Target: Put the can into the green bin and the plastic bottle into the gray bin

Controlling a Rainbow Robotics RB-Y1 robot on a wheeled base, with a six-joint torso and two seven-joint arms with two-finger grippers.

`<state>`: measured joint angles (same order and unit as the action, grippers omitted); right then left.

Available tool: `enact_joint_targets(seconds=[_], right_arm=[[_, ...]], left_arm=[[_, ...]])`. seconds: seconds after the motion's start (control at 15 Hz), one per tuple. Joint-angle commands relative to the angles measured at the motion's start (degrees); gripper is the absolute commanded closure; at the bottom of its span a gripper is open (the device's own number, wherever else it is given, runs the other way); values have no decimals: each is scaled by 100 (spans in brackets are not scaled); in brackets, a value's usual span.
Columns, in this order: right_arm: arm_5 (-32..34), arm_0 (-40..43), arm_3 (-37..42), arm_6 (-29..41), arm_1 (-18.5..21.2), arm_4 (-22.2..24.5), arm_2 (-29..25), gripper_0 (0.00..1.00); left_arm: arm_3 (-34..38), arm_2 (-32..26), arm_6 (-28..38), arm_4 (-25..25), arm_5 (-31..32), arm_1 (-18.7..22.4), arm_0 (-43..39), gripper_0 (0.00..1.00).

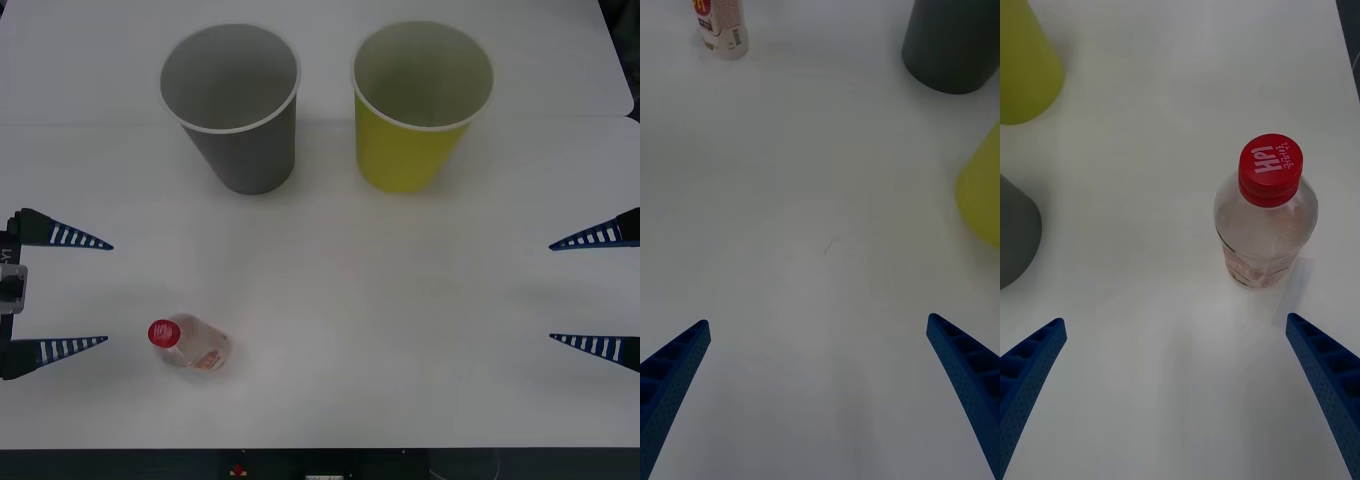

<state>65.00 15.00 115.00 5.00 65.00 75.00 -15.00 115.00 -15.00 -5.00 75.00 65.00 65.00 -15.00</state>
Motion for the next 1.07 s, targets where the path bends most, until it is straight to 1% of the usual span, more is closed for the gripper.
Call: enact_joint_targets(seconds=[0.07,0.2,0.33,0.4,0.6,1.07], right_arm=[[0,0,0,0,0,0,0,0],[0,0,0,0,0,0,0,0],[0,0,0,0,0,0,0,0],[0,0,0,0,0,0,0,0],[0,0,0,0,0,0,0,0],[0,0,0,0,0,0,0,0]], left_arm=[[0,0,0,0,0,0,0,0],[-347,-100,-36,-47,13,-233,-47,0],[-276,-284,-19,94,65,-242,-29,0],[-312,-337,-10,76,65,-242,-38,0],[-733,-328,8,-223,355,-242,-47,0],[-1604,-328,-19,-926,1437,-242,-29,0]])
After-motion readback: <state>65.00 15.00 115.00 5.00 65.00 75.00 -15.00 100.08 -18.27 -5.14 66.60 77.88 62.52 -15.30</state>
